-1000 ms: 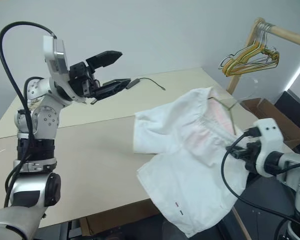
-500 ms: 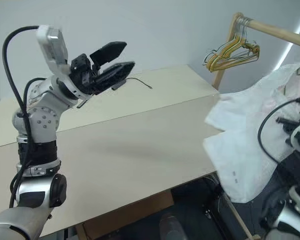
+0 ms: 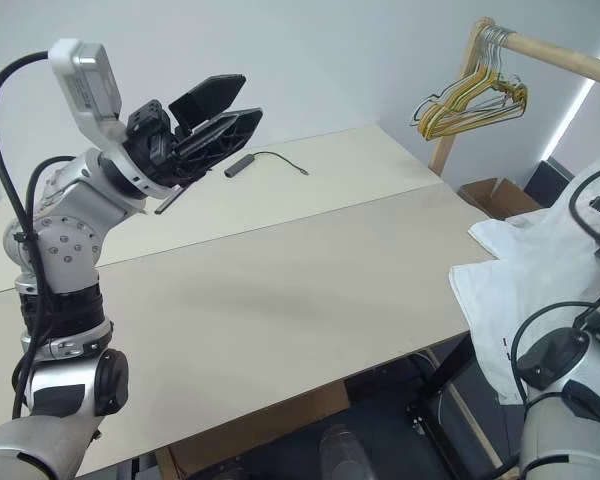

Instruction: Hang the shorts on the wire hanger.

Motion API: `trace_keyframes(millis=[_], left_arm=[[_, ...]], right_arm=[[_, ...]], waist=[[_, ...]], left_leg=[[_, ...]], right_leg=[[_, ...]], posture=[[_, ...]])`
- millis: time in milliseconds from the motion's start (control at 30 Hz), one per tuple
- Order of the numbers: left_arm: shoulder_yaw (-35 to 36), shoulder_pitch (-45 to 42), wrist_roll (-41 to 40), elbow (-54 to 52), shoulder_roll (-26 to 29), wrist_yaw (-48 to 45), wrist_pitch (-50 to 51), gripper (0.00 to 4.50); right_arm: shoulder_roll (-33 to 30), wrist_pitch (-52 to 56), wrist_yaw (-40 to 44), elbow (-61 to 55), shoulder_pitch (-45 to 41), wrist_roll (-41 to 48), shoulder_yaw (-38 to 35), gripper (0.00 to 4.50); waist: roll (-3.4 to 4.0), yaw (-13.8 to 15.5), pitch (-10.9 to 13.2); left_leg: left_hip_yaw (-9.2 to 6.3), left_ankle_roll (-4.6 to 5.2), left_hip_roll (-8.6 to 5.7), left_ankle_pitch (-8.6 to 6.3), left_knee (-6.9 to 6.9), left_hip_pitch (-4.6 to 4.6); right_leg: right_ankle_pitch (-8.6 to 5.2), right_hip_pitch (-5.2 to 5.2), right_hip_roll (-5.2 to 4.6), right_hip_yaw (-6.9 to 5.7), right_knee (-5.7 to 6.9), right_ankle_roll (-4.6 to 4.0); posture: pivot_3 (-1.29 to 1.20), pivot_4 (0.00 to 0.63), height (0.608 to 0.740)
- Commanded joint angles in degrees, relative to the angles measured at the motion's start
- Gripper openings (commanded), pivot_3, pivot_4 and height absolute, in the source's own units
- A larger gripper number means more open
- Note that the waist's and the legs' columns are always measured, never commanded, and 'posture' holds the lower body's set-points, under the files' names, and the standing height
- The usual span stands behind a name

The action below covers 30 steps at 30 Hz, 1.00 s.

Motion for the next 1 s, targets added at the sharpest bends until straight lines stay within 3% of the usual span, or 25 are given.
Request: trace_keyframes(millis=[33,300,633,767,1000], left_arm=[[0.4,0.1,-1.1,-2.1,0.8,0.3,-0.1,4.48],[-0.5,1.2,-0.1,-3.5,1.5,-0.2,-0.9,4.48],[-1.2,2.0,0.5,-5.0,1.9,0.0,-1.4,4.48],[-1.4,2.2,0.4,-5.2,1.8,0.0,-1.4,4.5],[-1.2,2.4,0.1,-5.7,2.2,0.0,-1.4,4.5]], right_arm=[[-2.2,-3.0,-0.3,0.6,-3.0,-1.0,0.1,0.0],[-3.5,-8.3,-4.5,11.7,-4.3,-4.0,-5.6,0.0],[-3.2,-13.3,-3.4,11.9,1.9,-2.9,-4.3,0.0],[-2.6,-14.1,-3.8,11.4,2.0,-2.7,-4.6,1.2],[-2.4,-16.8,-3.0,9.5,3.0,-2.8,-2.2,3.68]], waist=[[0.01,0.0,0.0],[0.01,0.0,0.2],[0.02,0.2,0.2],[0.02,0.3,0.2],[0.04,0.7,0.1]], left_leg=[[0.05,0.0,0.0,0.0,-0.02,0.0],[0.28,0.0,0.0,0.0,-0.31,-0.02],[0.33,0.07,0.01,-0.03,-0.73,-0.03],[0.32,0.1,-0.02,-0.05,-0.73,-0.03],[0.34,0.1,-0.02,-0.05,-0.74,-0.02]], right_leg=[[0.0,0.0,0.0,0.01,-0.01,0.01],[0.0,0.03,0.0,0.08,-0.22,0.0],[0.21,0.08,-0.02,0.08,-0.79,-0.32],[0.2,0.07,-0.06,0.07,-0.83,-0.3],[0.2,0.07,-0.06,0.07,-0.81,-0.3]], posture=[[-0.28,0.055,0.74],[-0.27,0.052,0.74],[-0.26,0.049,0.74],[-0.25,0.046,0.74],[-0.25,0.041,0.74]])
